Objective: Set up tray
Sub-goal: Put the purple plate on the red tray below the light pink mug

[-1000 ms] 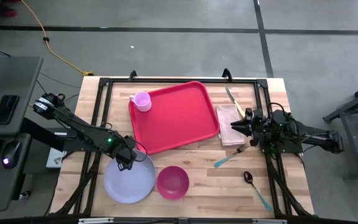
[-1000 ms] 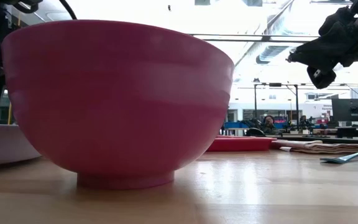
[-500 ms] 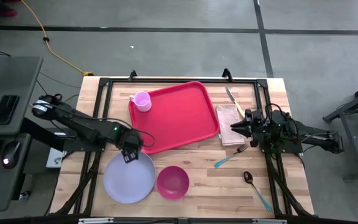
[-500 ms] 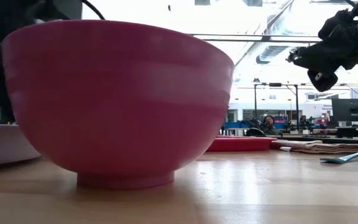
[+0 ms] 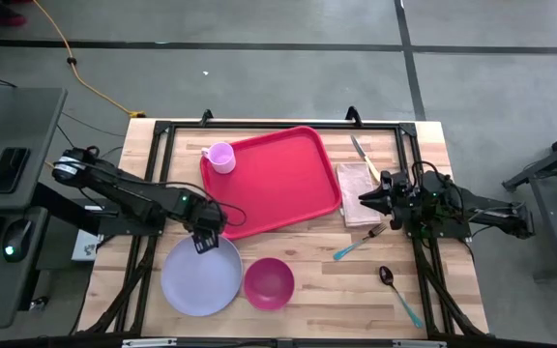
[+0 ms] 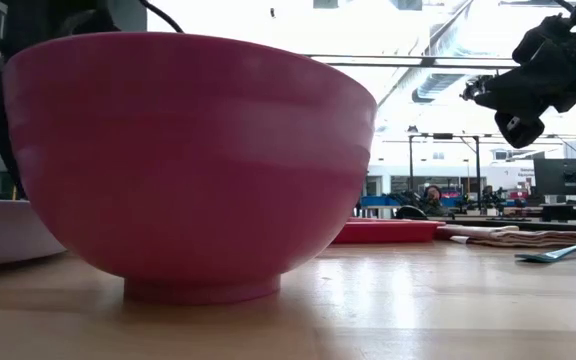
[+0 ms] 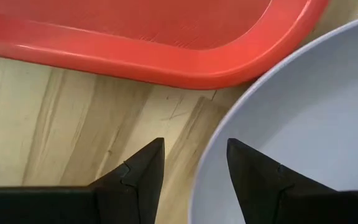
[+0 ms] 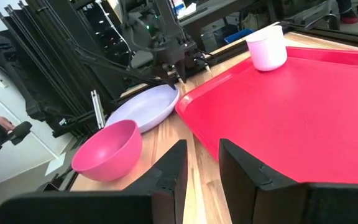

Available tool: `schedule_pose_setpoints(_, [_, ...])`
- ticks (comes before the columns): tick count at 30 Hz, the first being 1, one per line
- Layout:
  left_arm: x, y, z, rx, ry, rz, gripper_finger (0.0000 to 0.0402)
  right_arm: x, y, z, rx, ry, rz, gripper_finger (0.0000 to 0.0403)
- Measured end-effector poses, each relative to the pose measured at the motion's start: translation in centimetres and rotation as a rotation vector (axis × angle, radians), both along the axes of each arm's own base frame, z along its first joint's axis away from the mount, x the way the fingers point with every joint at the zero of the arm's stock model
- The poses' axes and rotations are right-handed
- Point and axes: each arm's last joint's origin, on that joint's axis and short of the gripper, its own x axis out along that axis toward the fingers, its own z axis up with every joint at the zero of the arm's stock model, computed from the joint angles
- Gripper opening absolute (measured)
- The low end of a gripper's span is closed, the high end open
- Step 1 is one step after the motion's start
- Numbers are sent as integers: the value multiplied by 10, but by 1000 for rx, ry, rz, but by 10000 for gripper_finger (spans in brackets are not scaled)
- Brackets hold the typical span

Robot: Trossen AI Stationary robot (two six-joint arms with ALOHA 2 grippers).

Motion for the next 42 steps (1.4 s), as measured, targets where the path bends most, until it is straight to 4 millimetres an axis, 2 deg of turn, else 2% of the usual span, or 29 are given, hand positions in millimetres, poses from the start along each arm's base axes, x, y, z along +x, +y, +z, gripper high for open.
schedule_pose_setpoints(12, [9,-3,-20,1,90,-56,204,0,0,-1,8,10,15,71])
schedule_pose_setpoints(16, [7,-4,-31,-56,80,-54,197,0,0,-1,9,11,15,71])
schedule_pose_setpoints(20, [0,-4,-39,-107,112,-24,161,0,0,-1,14,15,15,71])
schedule_pose_setpoints(26, [-1,-4,-37,-119,105,-8,86,0,0,-1,27,16,13,71])
schedule_pose_setpoints(30, [-1,-5,-37,-144,107,-9,52,0,0,-1,30,16,10,71])
schedule_pose_setpoints(37, [-1,-5,-37,-164,117,-10,18,0,0,-1,31,16,8,71])
schedule_pose_setpoints(42, [-3,-5,-36,-167,132,-7,17,0,0,-1,38,16,7,71])
